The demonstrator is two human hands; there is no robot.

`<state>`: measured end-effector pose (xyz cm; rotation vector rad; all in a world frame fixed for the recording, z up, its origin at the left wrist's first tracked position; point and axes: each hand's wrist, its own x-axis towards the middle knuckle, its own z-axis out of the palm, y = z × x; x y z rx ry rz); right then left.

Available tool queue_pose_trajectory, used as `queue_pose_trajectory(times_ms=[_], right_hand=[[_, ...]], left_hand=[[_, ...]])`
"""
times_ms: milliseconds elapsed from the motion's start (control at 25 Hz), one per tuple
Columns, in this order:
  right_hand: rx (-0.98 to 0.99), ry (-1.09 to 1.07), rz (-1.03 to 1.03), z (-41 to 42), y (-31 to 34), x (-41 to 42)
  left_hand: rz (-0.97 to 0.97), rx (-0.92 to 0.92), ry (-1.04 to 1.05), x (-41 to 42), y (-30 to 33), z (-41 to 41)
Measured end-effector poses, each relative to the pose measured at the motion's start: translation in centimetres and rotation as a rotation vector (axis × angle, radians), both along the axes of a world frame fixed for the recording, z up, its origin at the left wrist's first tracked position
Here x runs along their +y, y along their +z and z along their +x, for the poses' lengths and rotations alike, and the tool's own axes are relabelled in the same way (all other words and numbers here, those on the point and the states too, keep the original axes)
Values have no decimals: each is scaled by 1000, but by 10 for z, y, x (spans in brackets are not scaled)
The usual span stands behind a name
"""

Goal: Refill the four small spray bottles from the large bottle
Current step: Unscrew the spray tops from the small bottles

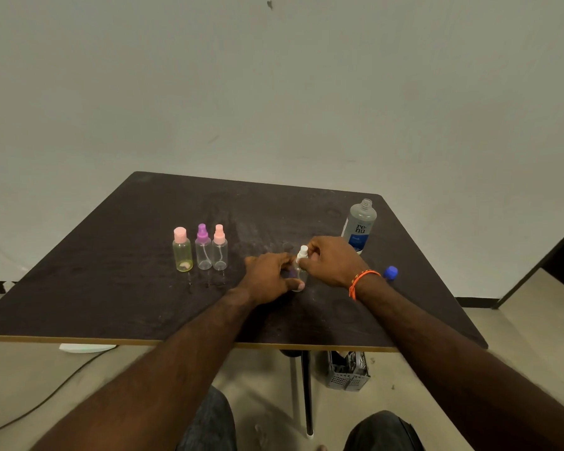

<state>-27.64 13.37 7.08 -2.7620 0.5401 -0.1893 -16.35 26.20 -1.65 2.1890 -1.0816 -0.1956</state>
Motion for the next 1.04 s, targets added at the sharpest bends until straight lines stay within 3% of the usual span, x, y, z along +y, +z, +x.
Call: queue_pose_trajectory(times_ms=[240, 400, 640, 840, 1040], right_hand=[[24, 59, -53, 7, 4, 10], [25, 139, 63, 5, 10, 8], [-1, 7, -2, 11, 0, 6], [61, 184, 98, 8, 9, 11], [21, 15, -85, 9, 2, 5]], left_hand=[[2, -4, -14, -2, -3, 1], [3, 9, -28, -1, -6, 3], [11, -2, -19, -1, -5, 2], [-7, 9, -28, -1, -8, 3], [20, -14, -24, 0, -6, 2]])
